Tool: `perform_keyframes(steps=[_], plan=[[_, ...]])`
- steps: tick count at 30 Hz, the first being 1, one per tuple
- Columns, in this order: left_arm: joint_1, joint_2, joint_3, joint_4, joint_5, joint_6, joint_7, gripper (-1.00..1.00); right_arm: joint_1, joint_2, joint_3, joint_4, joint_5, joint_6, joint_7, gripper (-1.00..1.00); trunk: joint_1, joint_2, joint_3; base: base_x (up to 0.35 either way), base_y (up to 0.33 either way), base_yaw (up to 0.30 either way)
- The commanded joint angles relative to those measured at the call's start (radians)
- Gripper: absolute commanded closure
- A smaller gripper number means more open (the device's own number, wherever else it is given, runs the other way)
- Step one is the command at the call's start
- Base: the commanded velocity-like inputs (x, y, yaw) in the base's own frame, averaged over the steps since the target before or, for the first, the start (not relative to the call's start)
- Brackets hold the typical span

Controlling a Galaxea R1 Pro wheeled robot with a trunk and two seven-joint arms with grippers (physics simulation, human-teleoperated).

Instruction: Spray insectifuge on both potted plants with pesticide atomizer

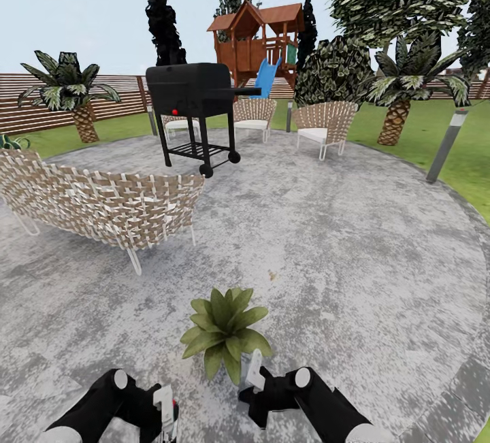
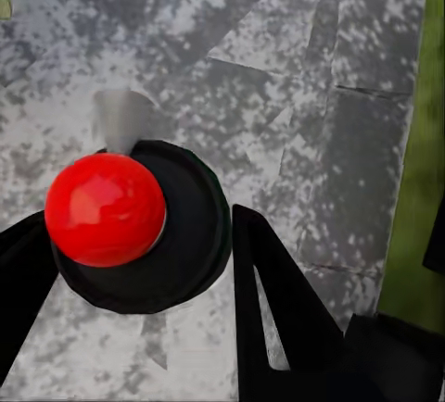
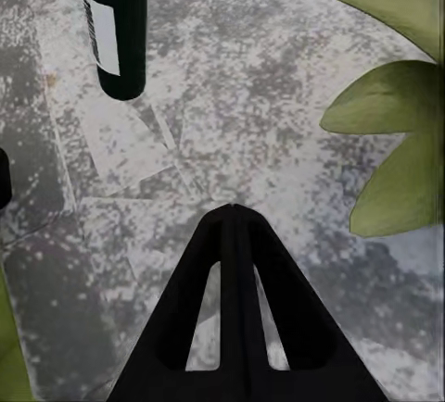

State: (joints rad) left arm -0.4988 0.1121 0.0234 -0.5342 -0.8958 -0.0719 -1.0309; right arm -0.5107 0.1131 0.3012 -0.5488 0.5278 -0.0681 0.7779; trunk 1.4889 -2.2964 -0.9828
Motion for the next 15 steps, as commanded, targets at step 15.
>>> perform_keyframes(steps=[15], plan=[[-0.026, -0.110, -0.057, -0.025, -0.009, -0.019, 0.011, 1.00, -0.015, 0.021, -0.001, -0.013, 0.012, -0.007, 0.003, 1.00, 0.000, 0.000, -0.001, 0.000, 0.000, 0.000]])
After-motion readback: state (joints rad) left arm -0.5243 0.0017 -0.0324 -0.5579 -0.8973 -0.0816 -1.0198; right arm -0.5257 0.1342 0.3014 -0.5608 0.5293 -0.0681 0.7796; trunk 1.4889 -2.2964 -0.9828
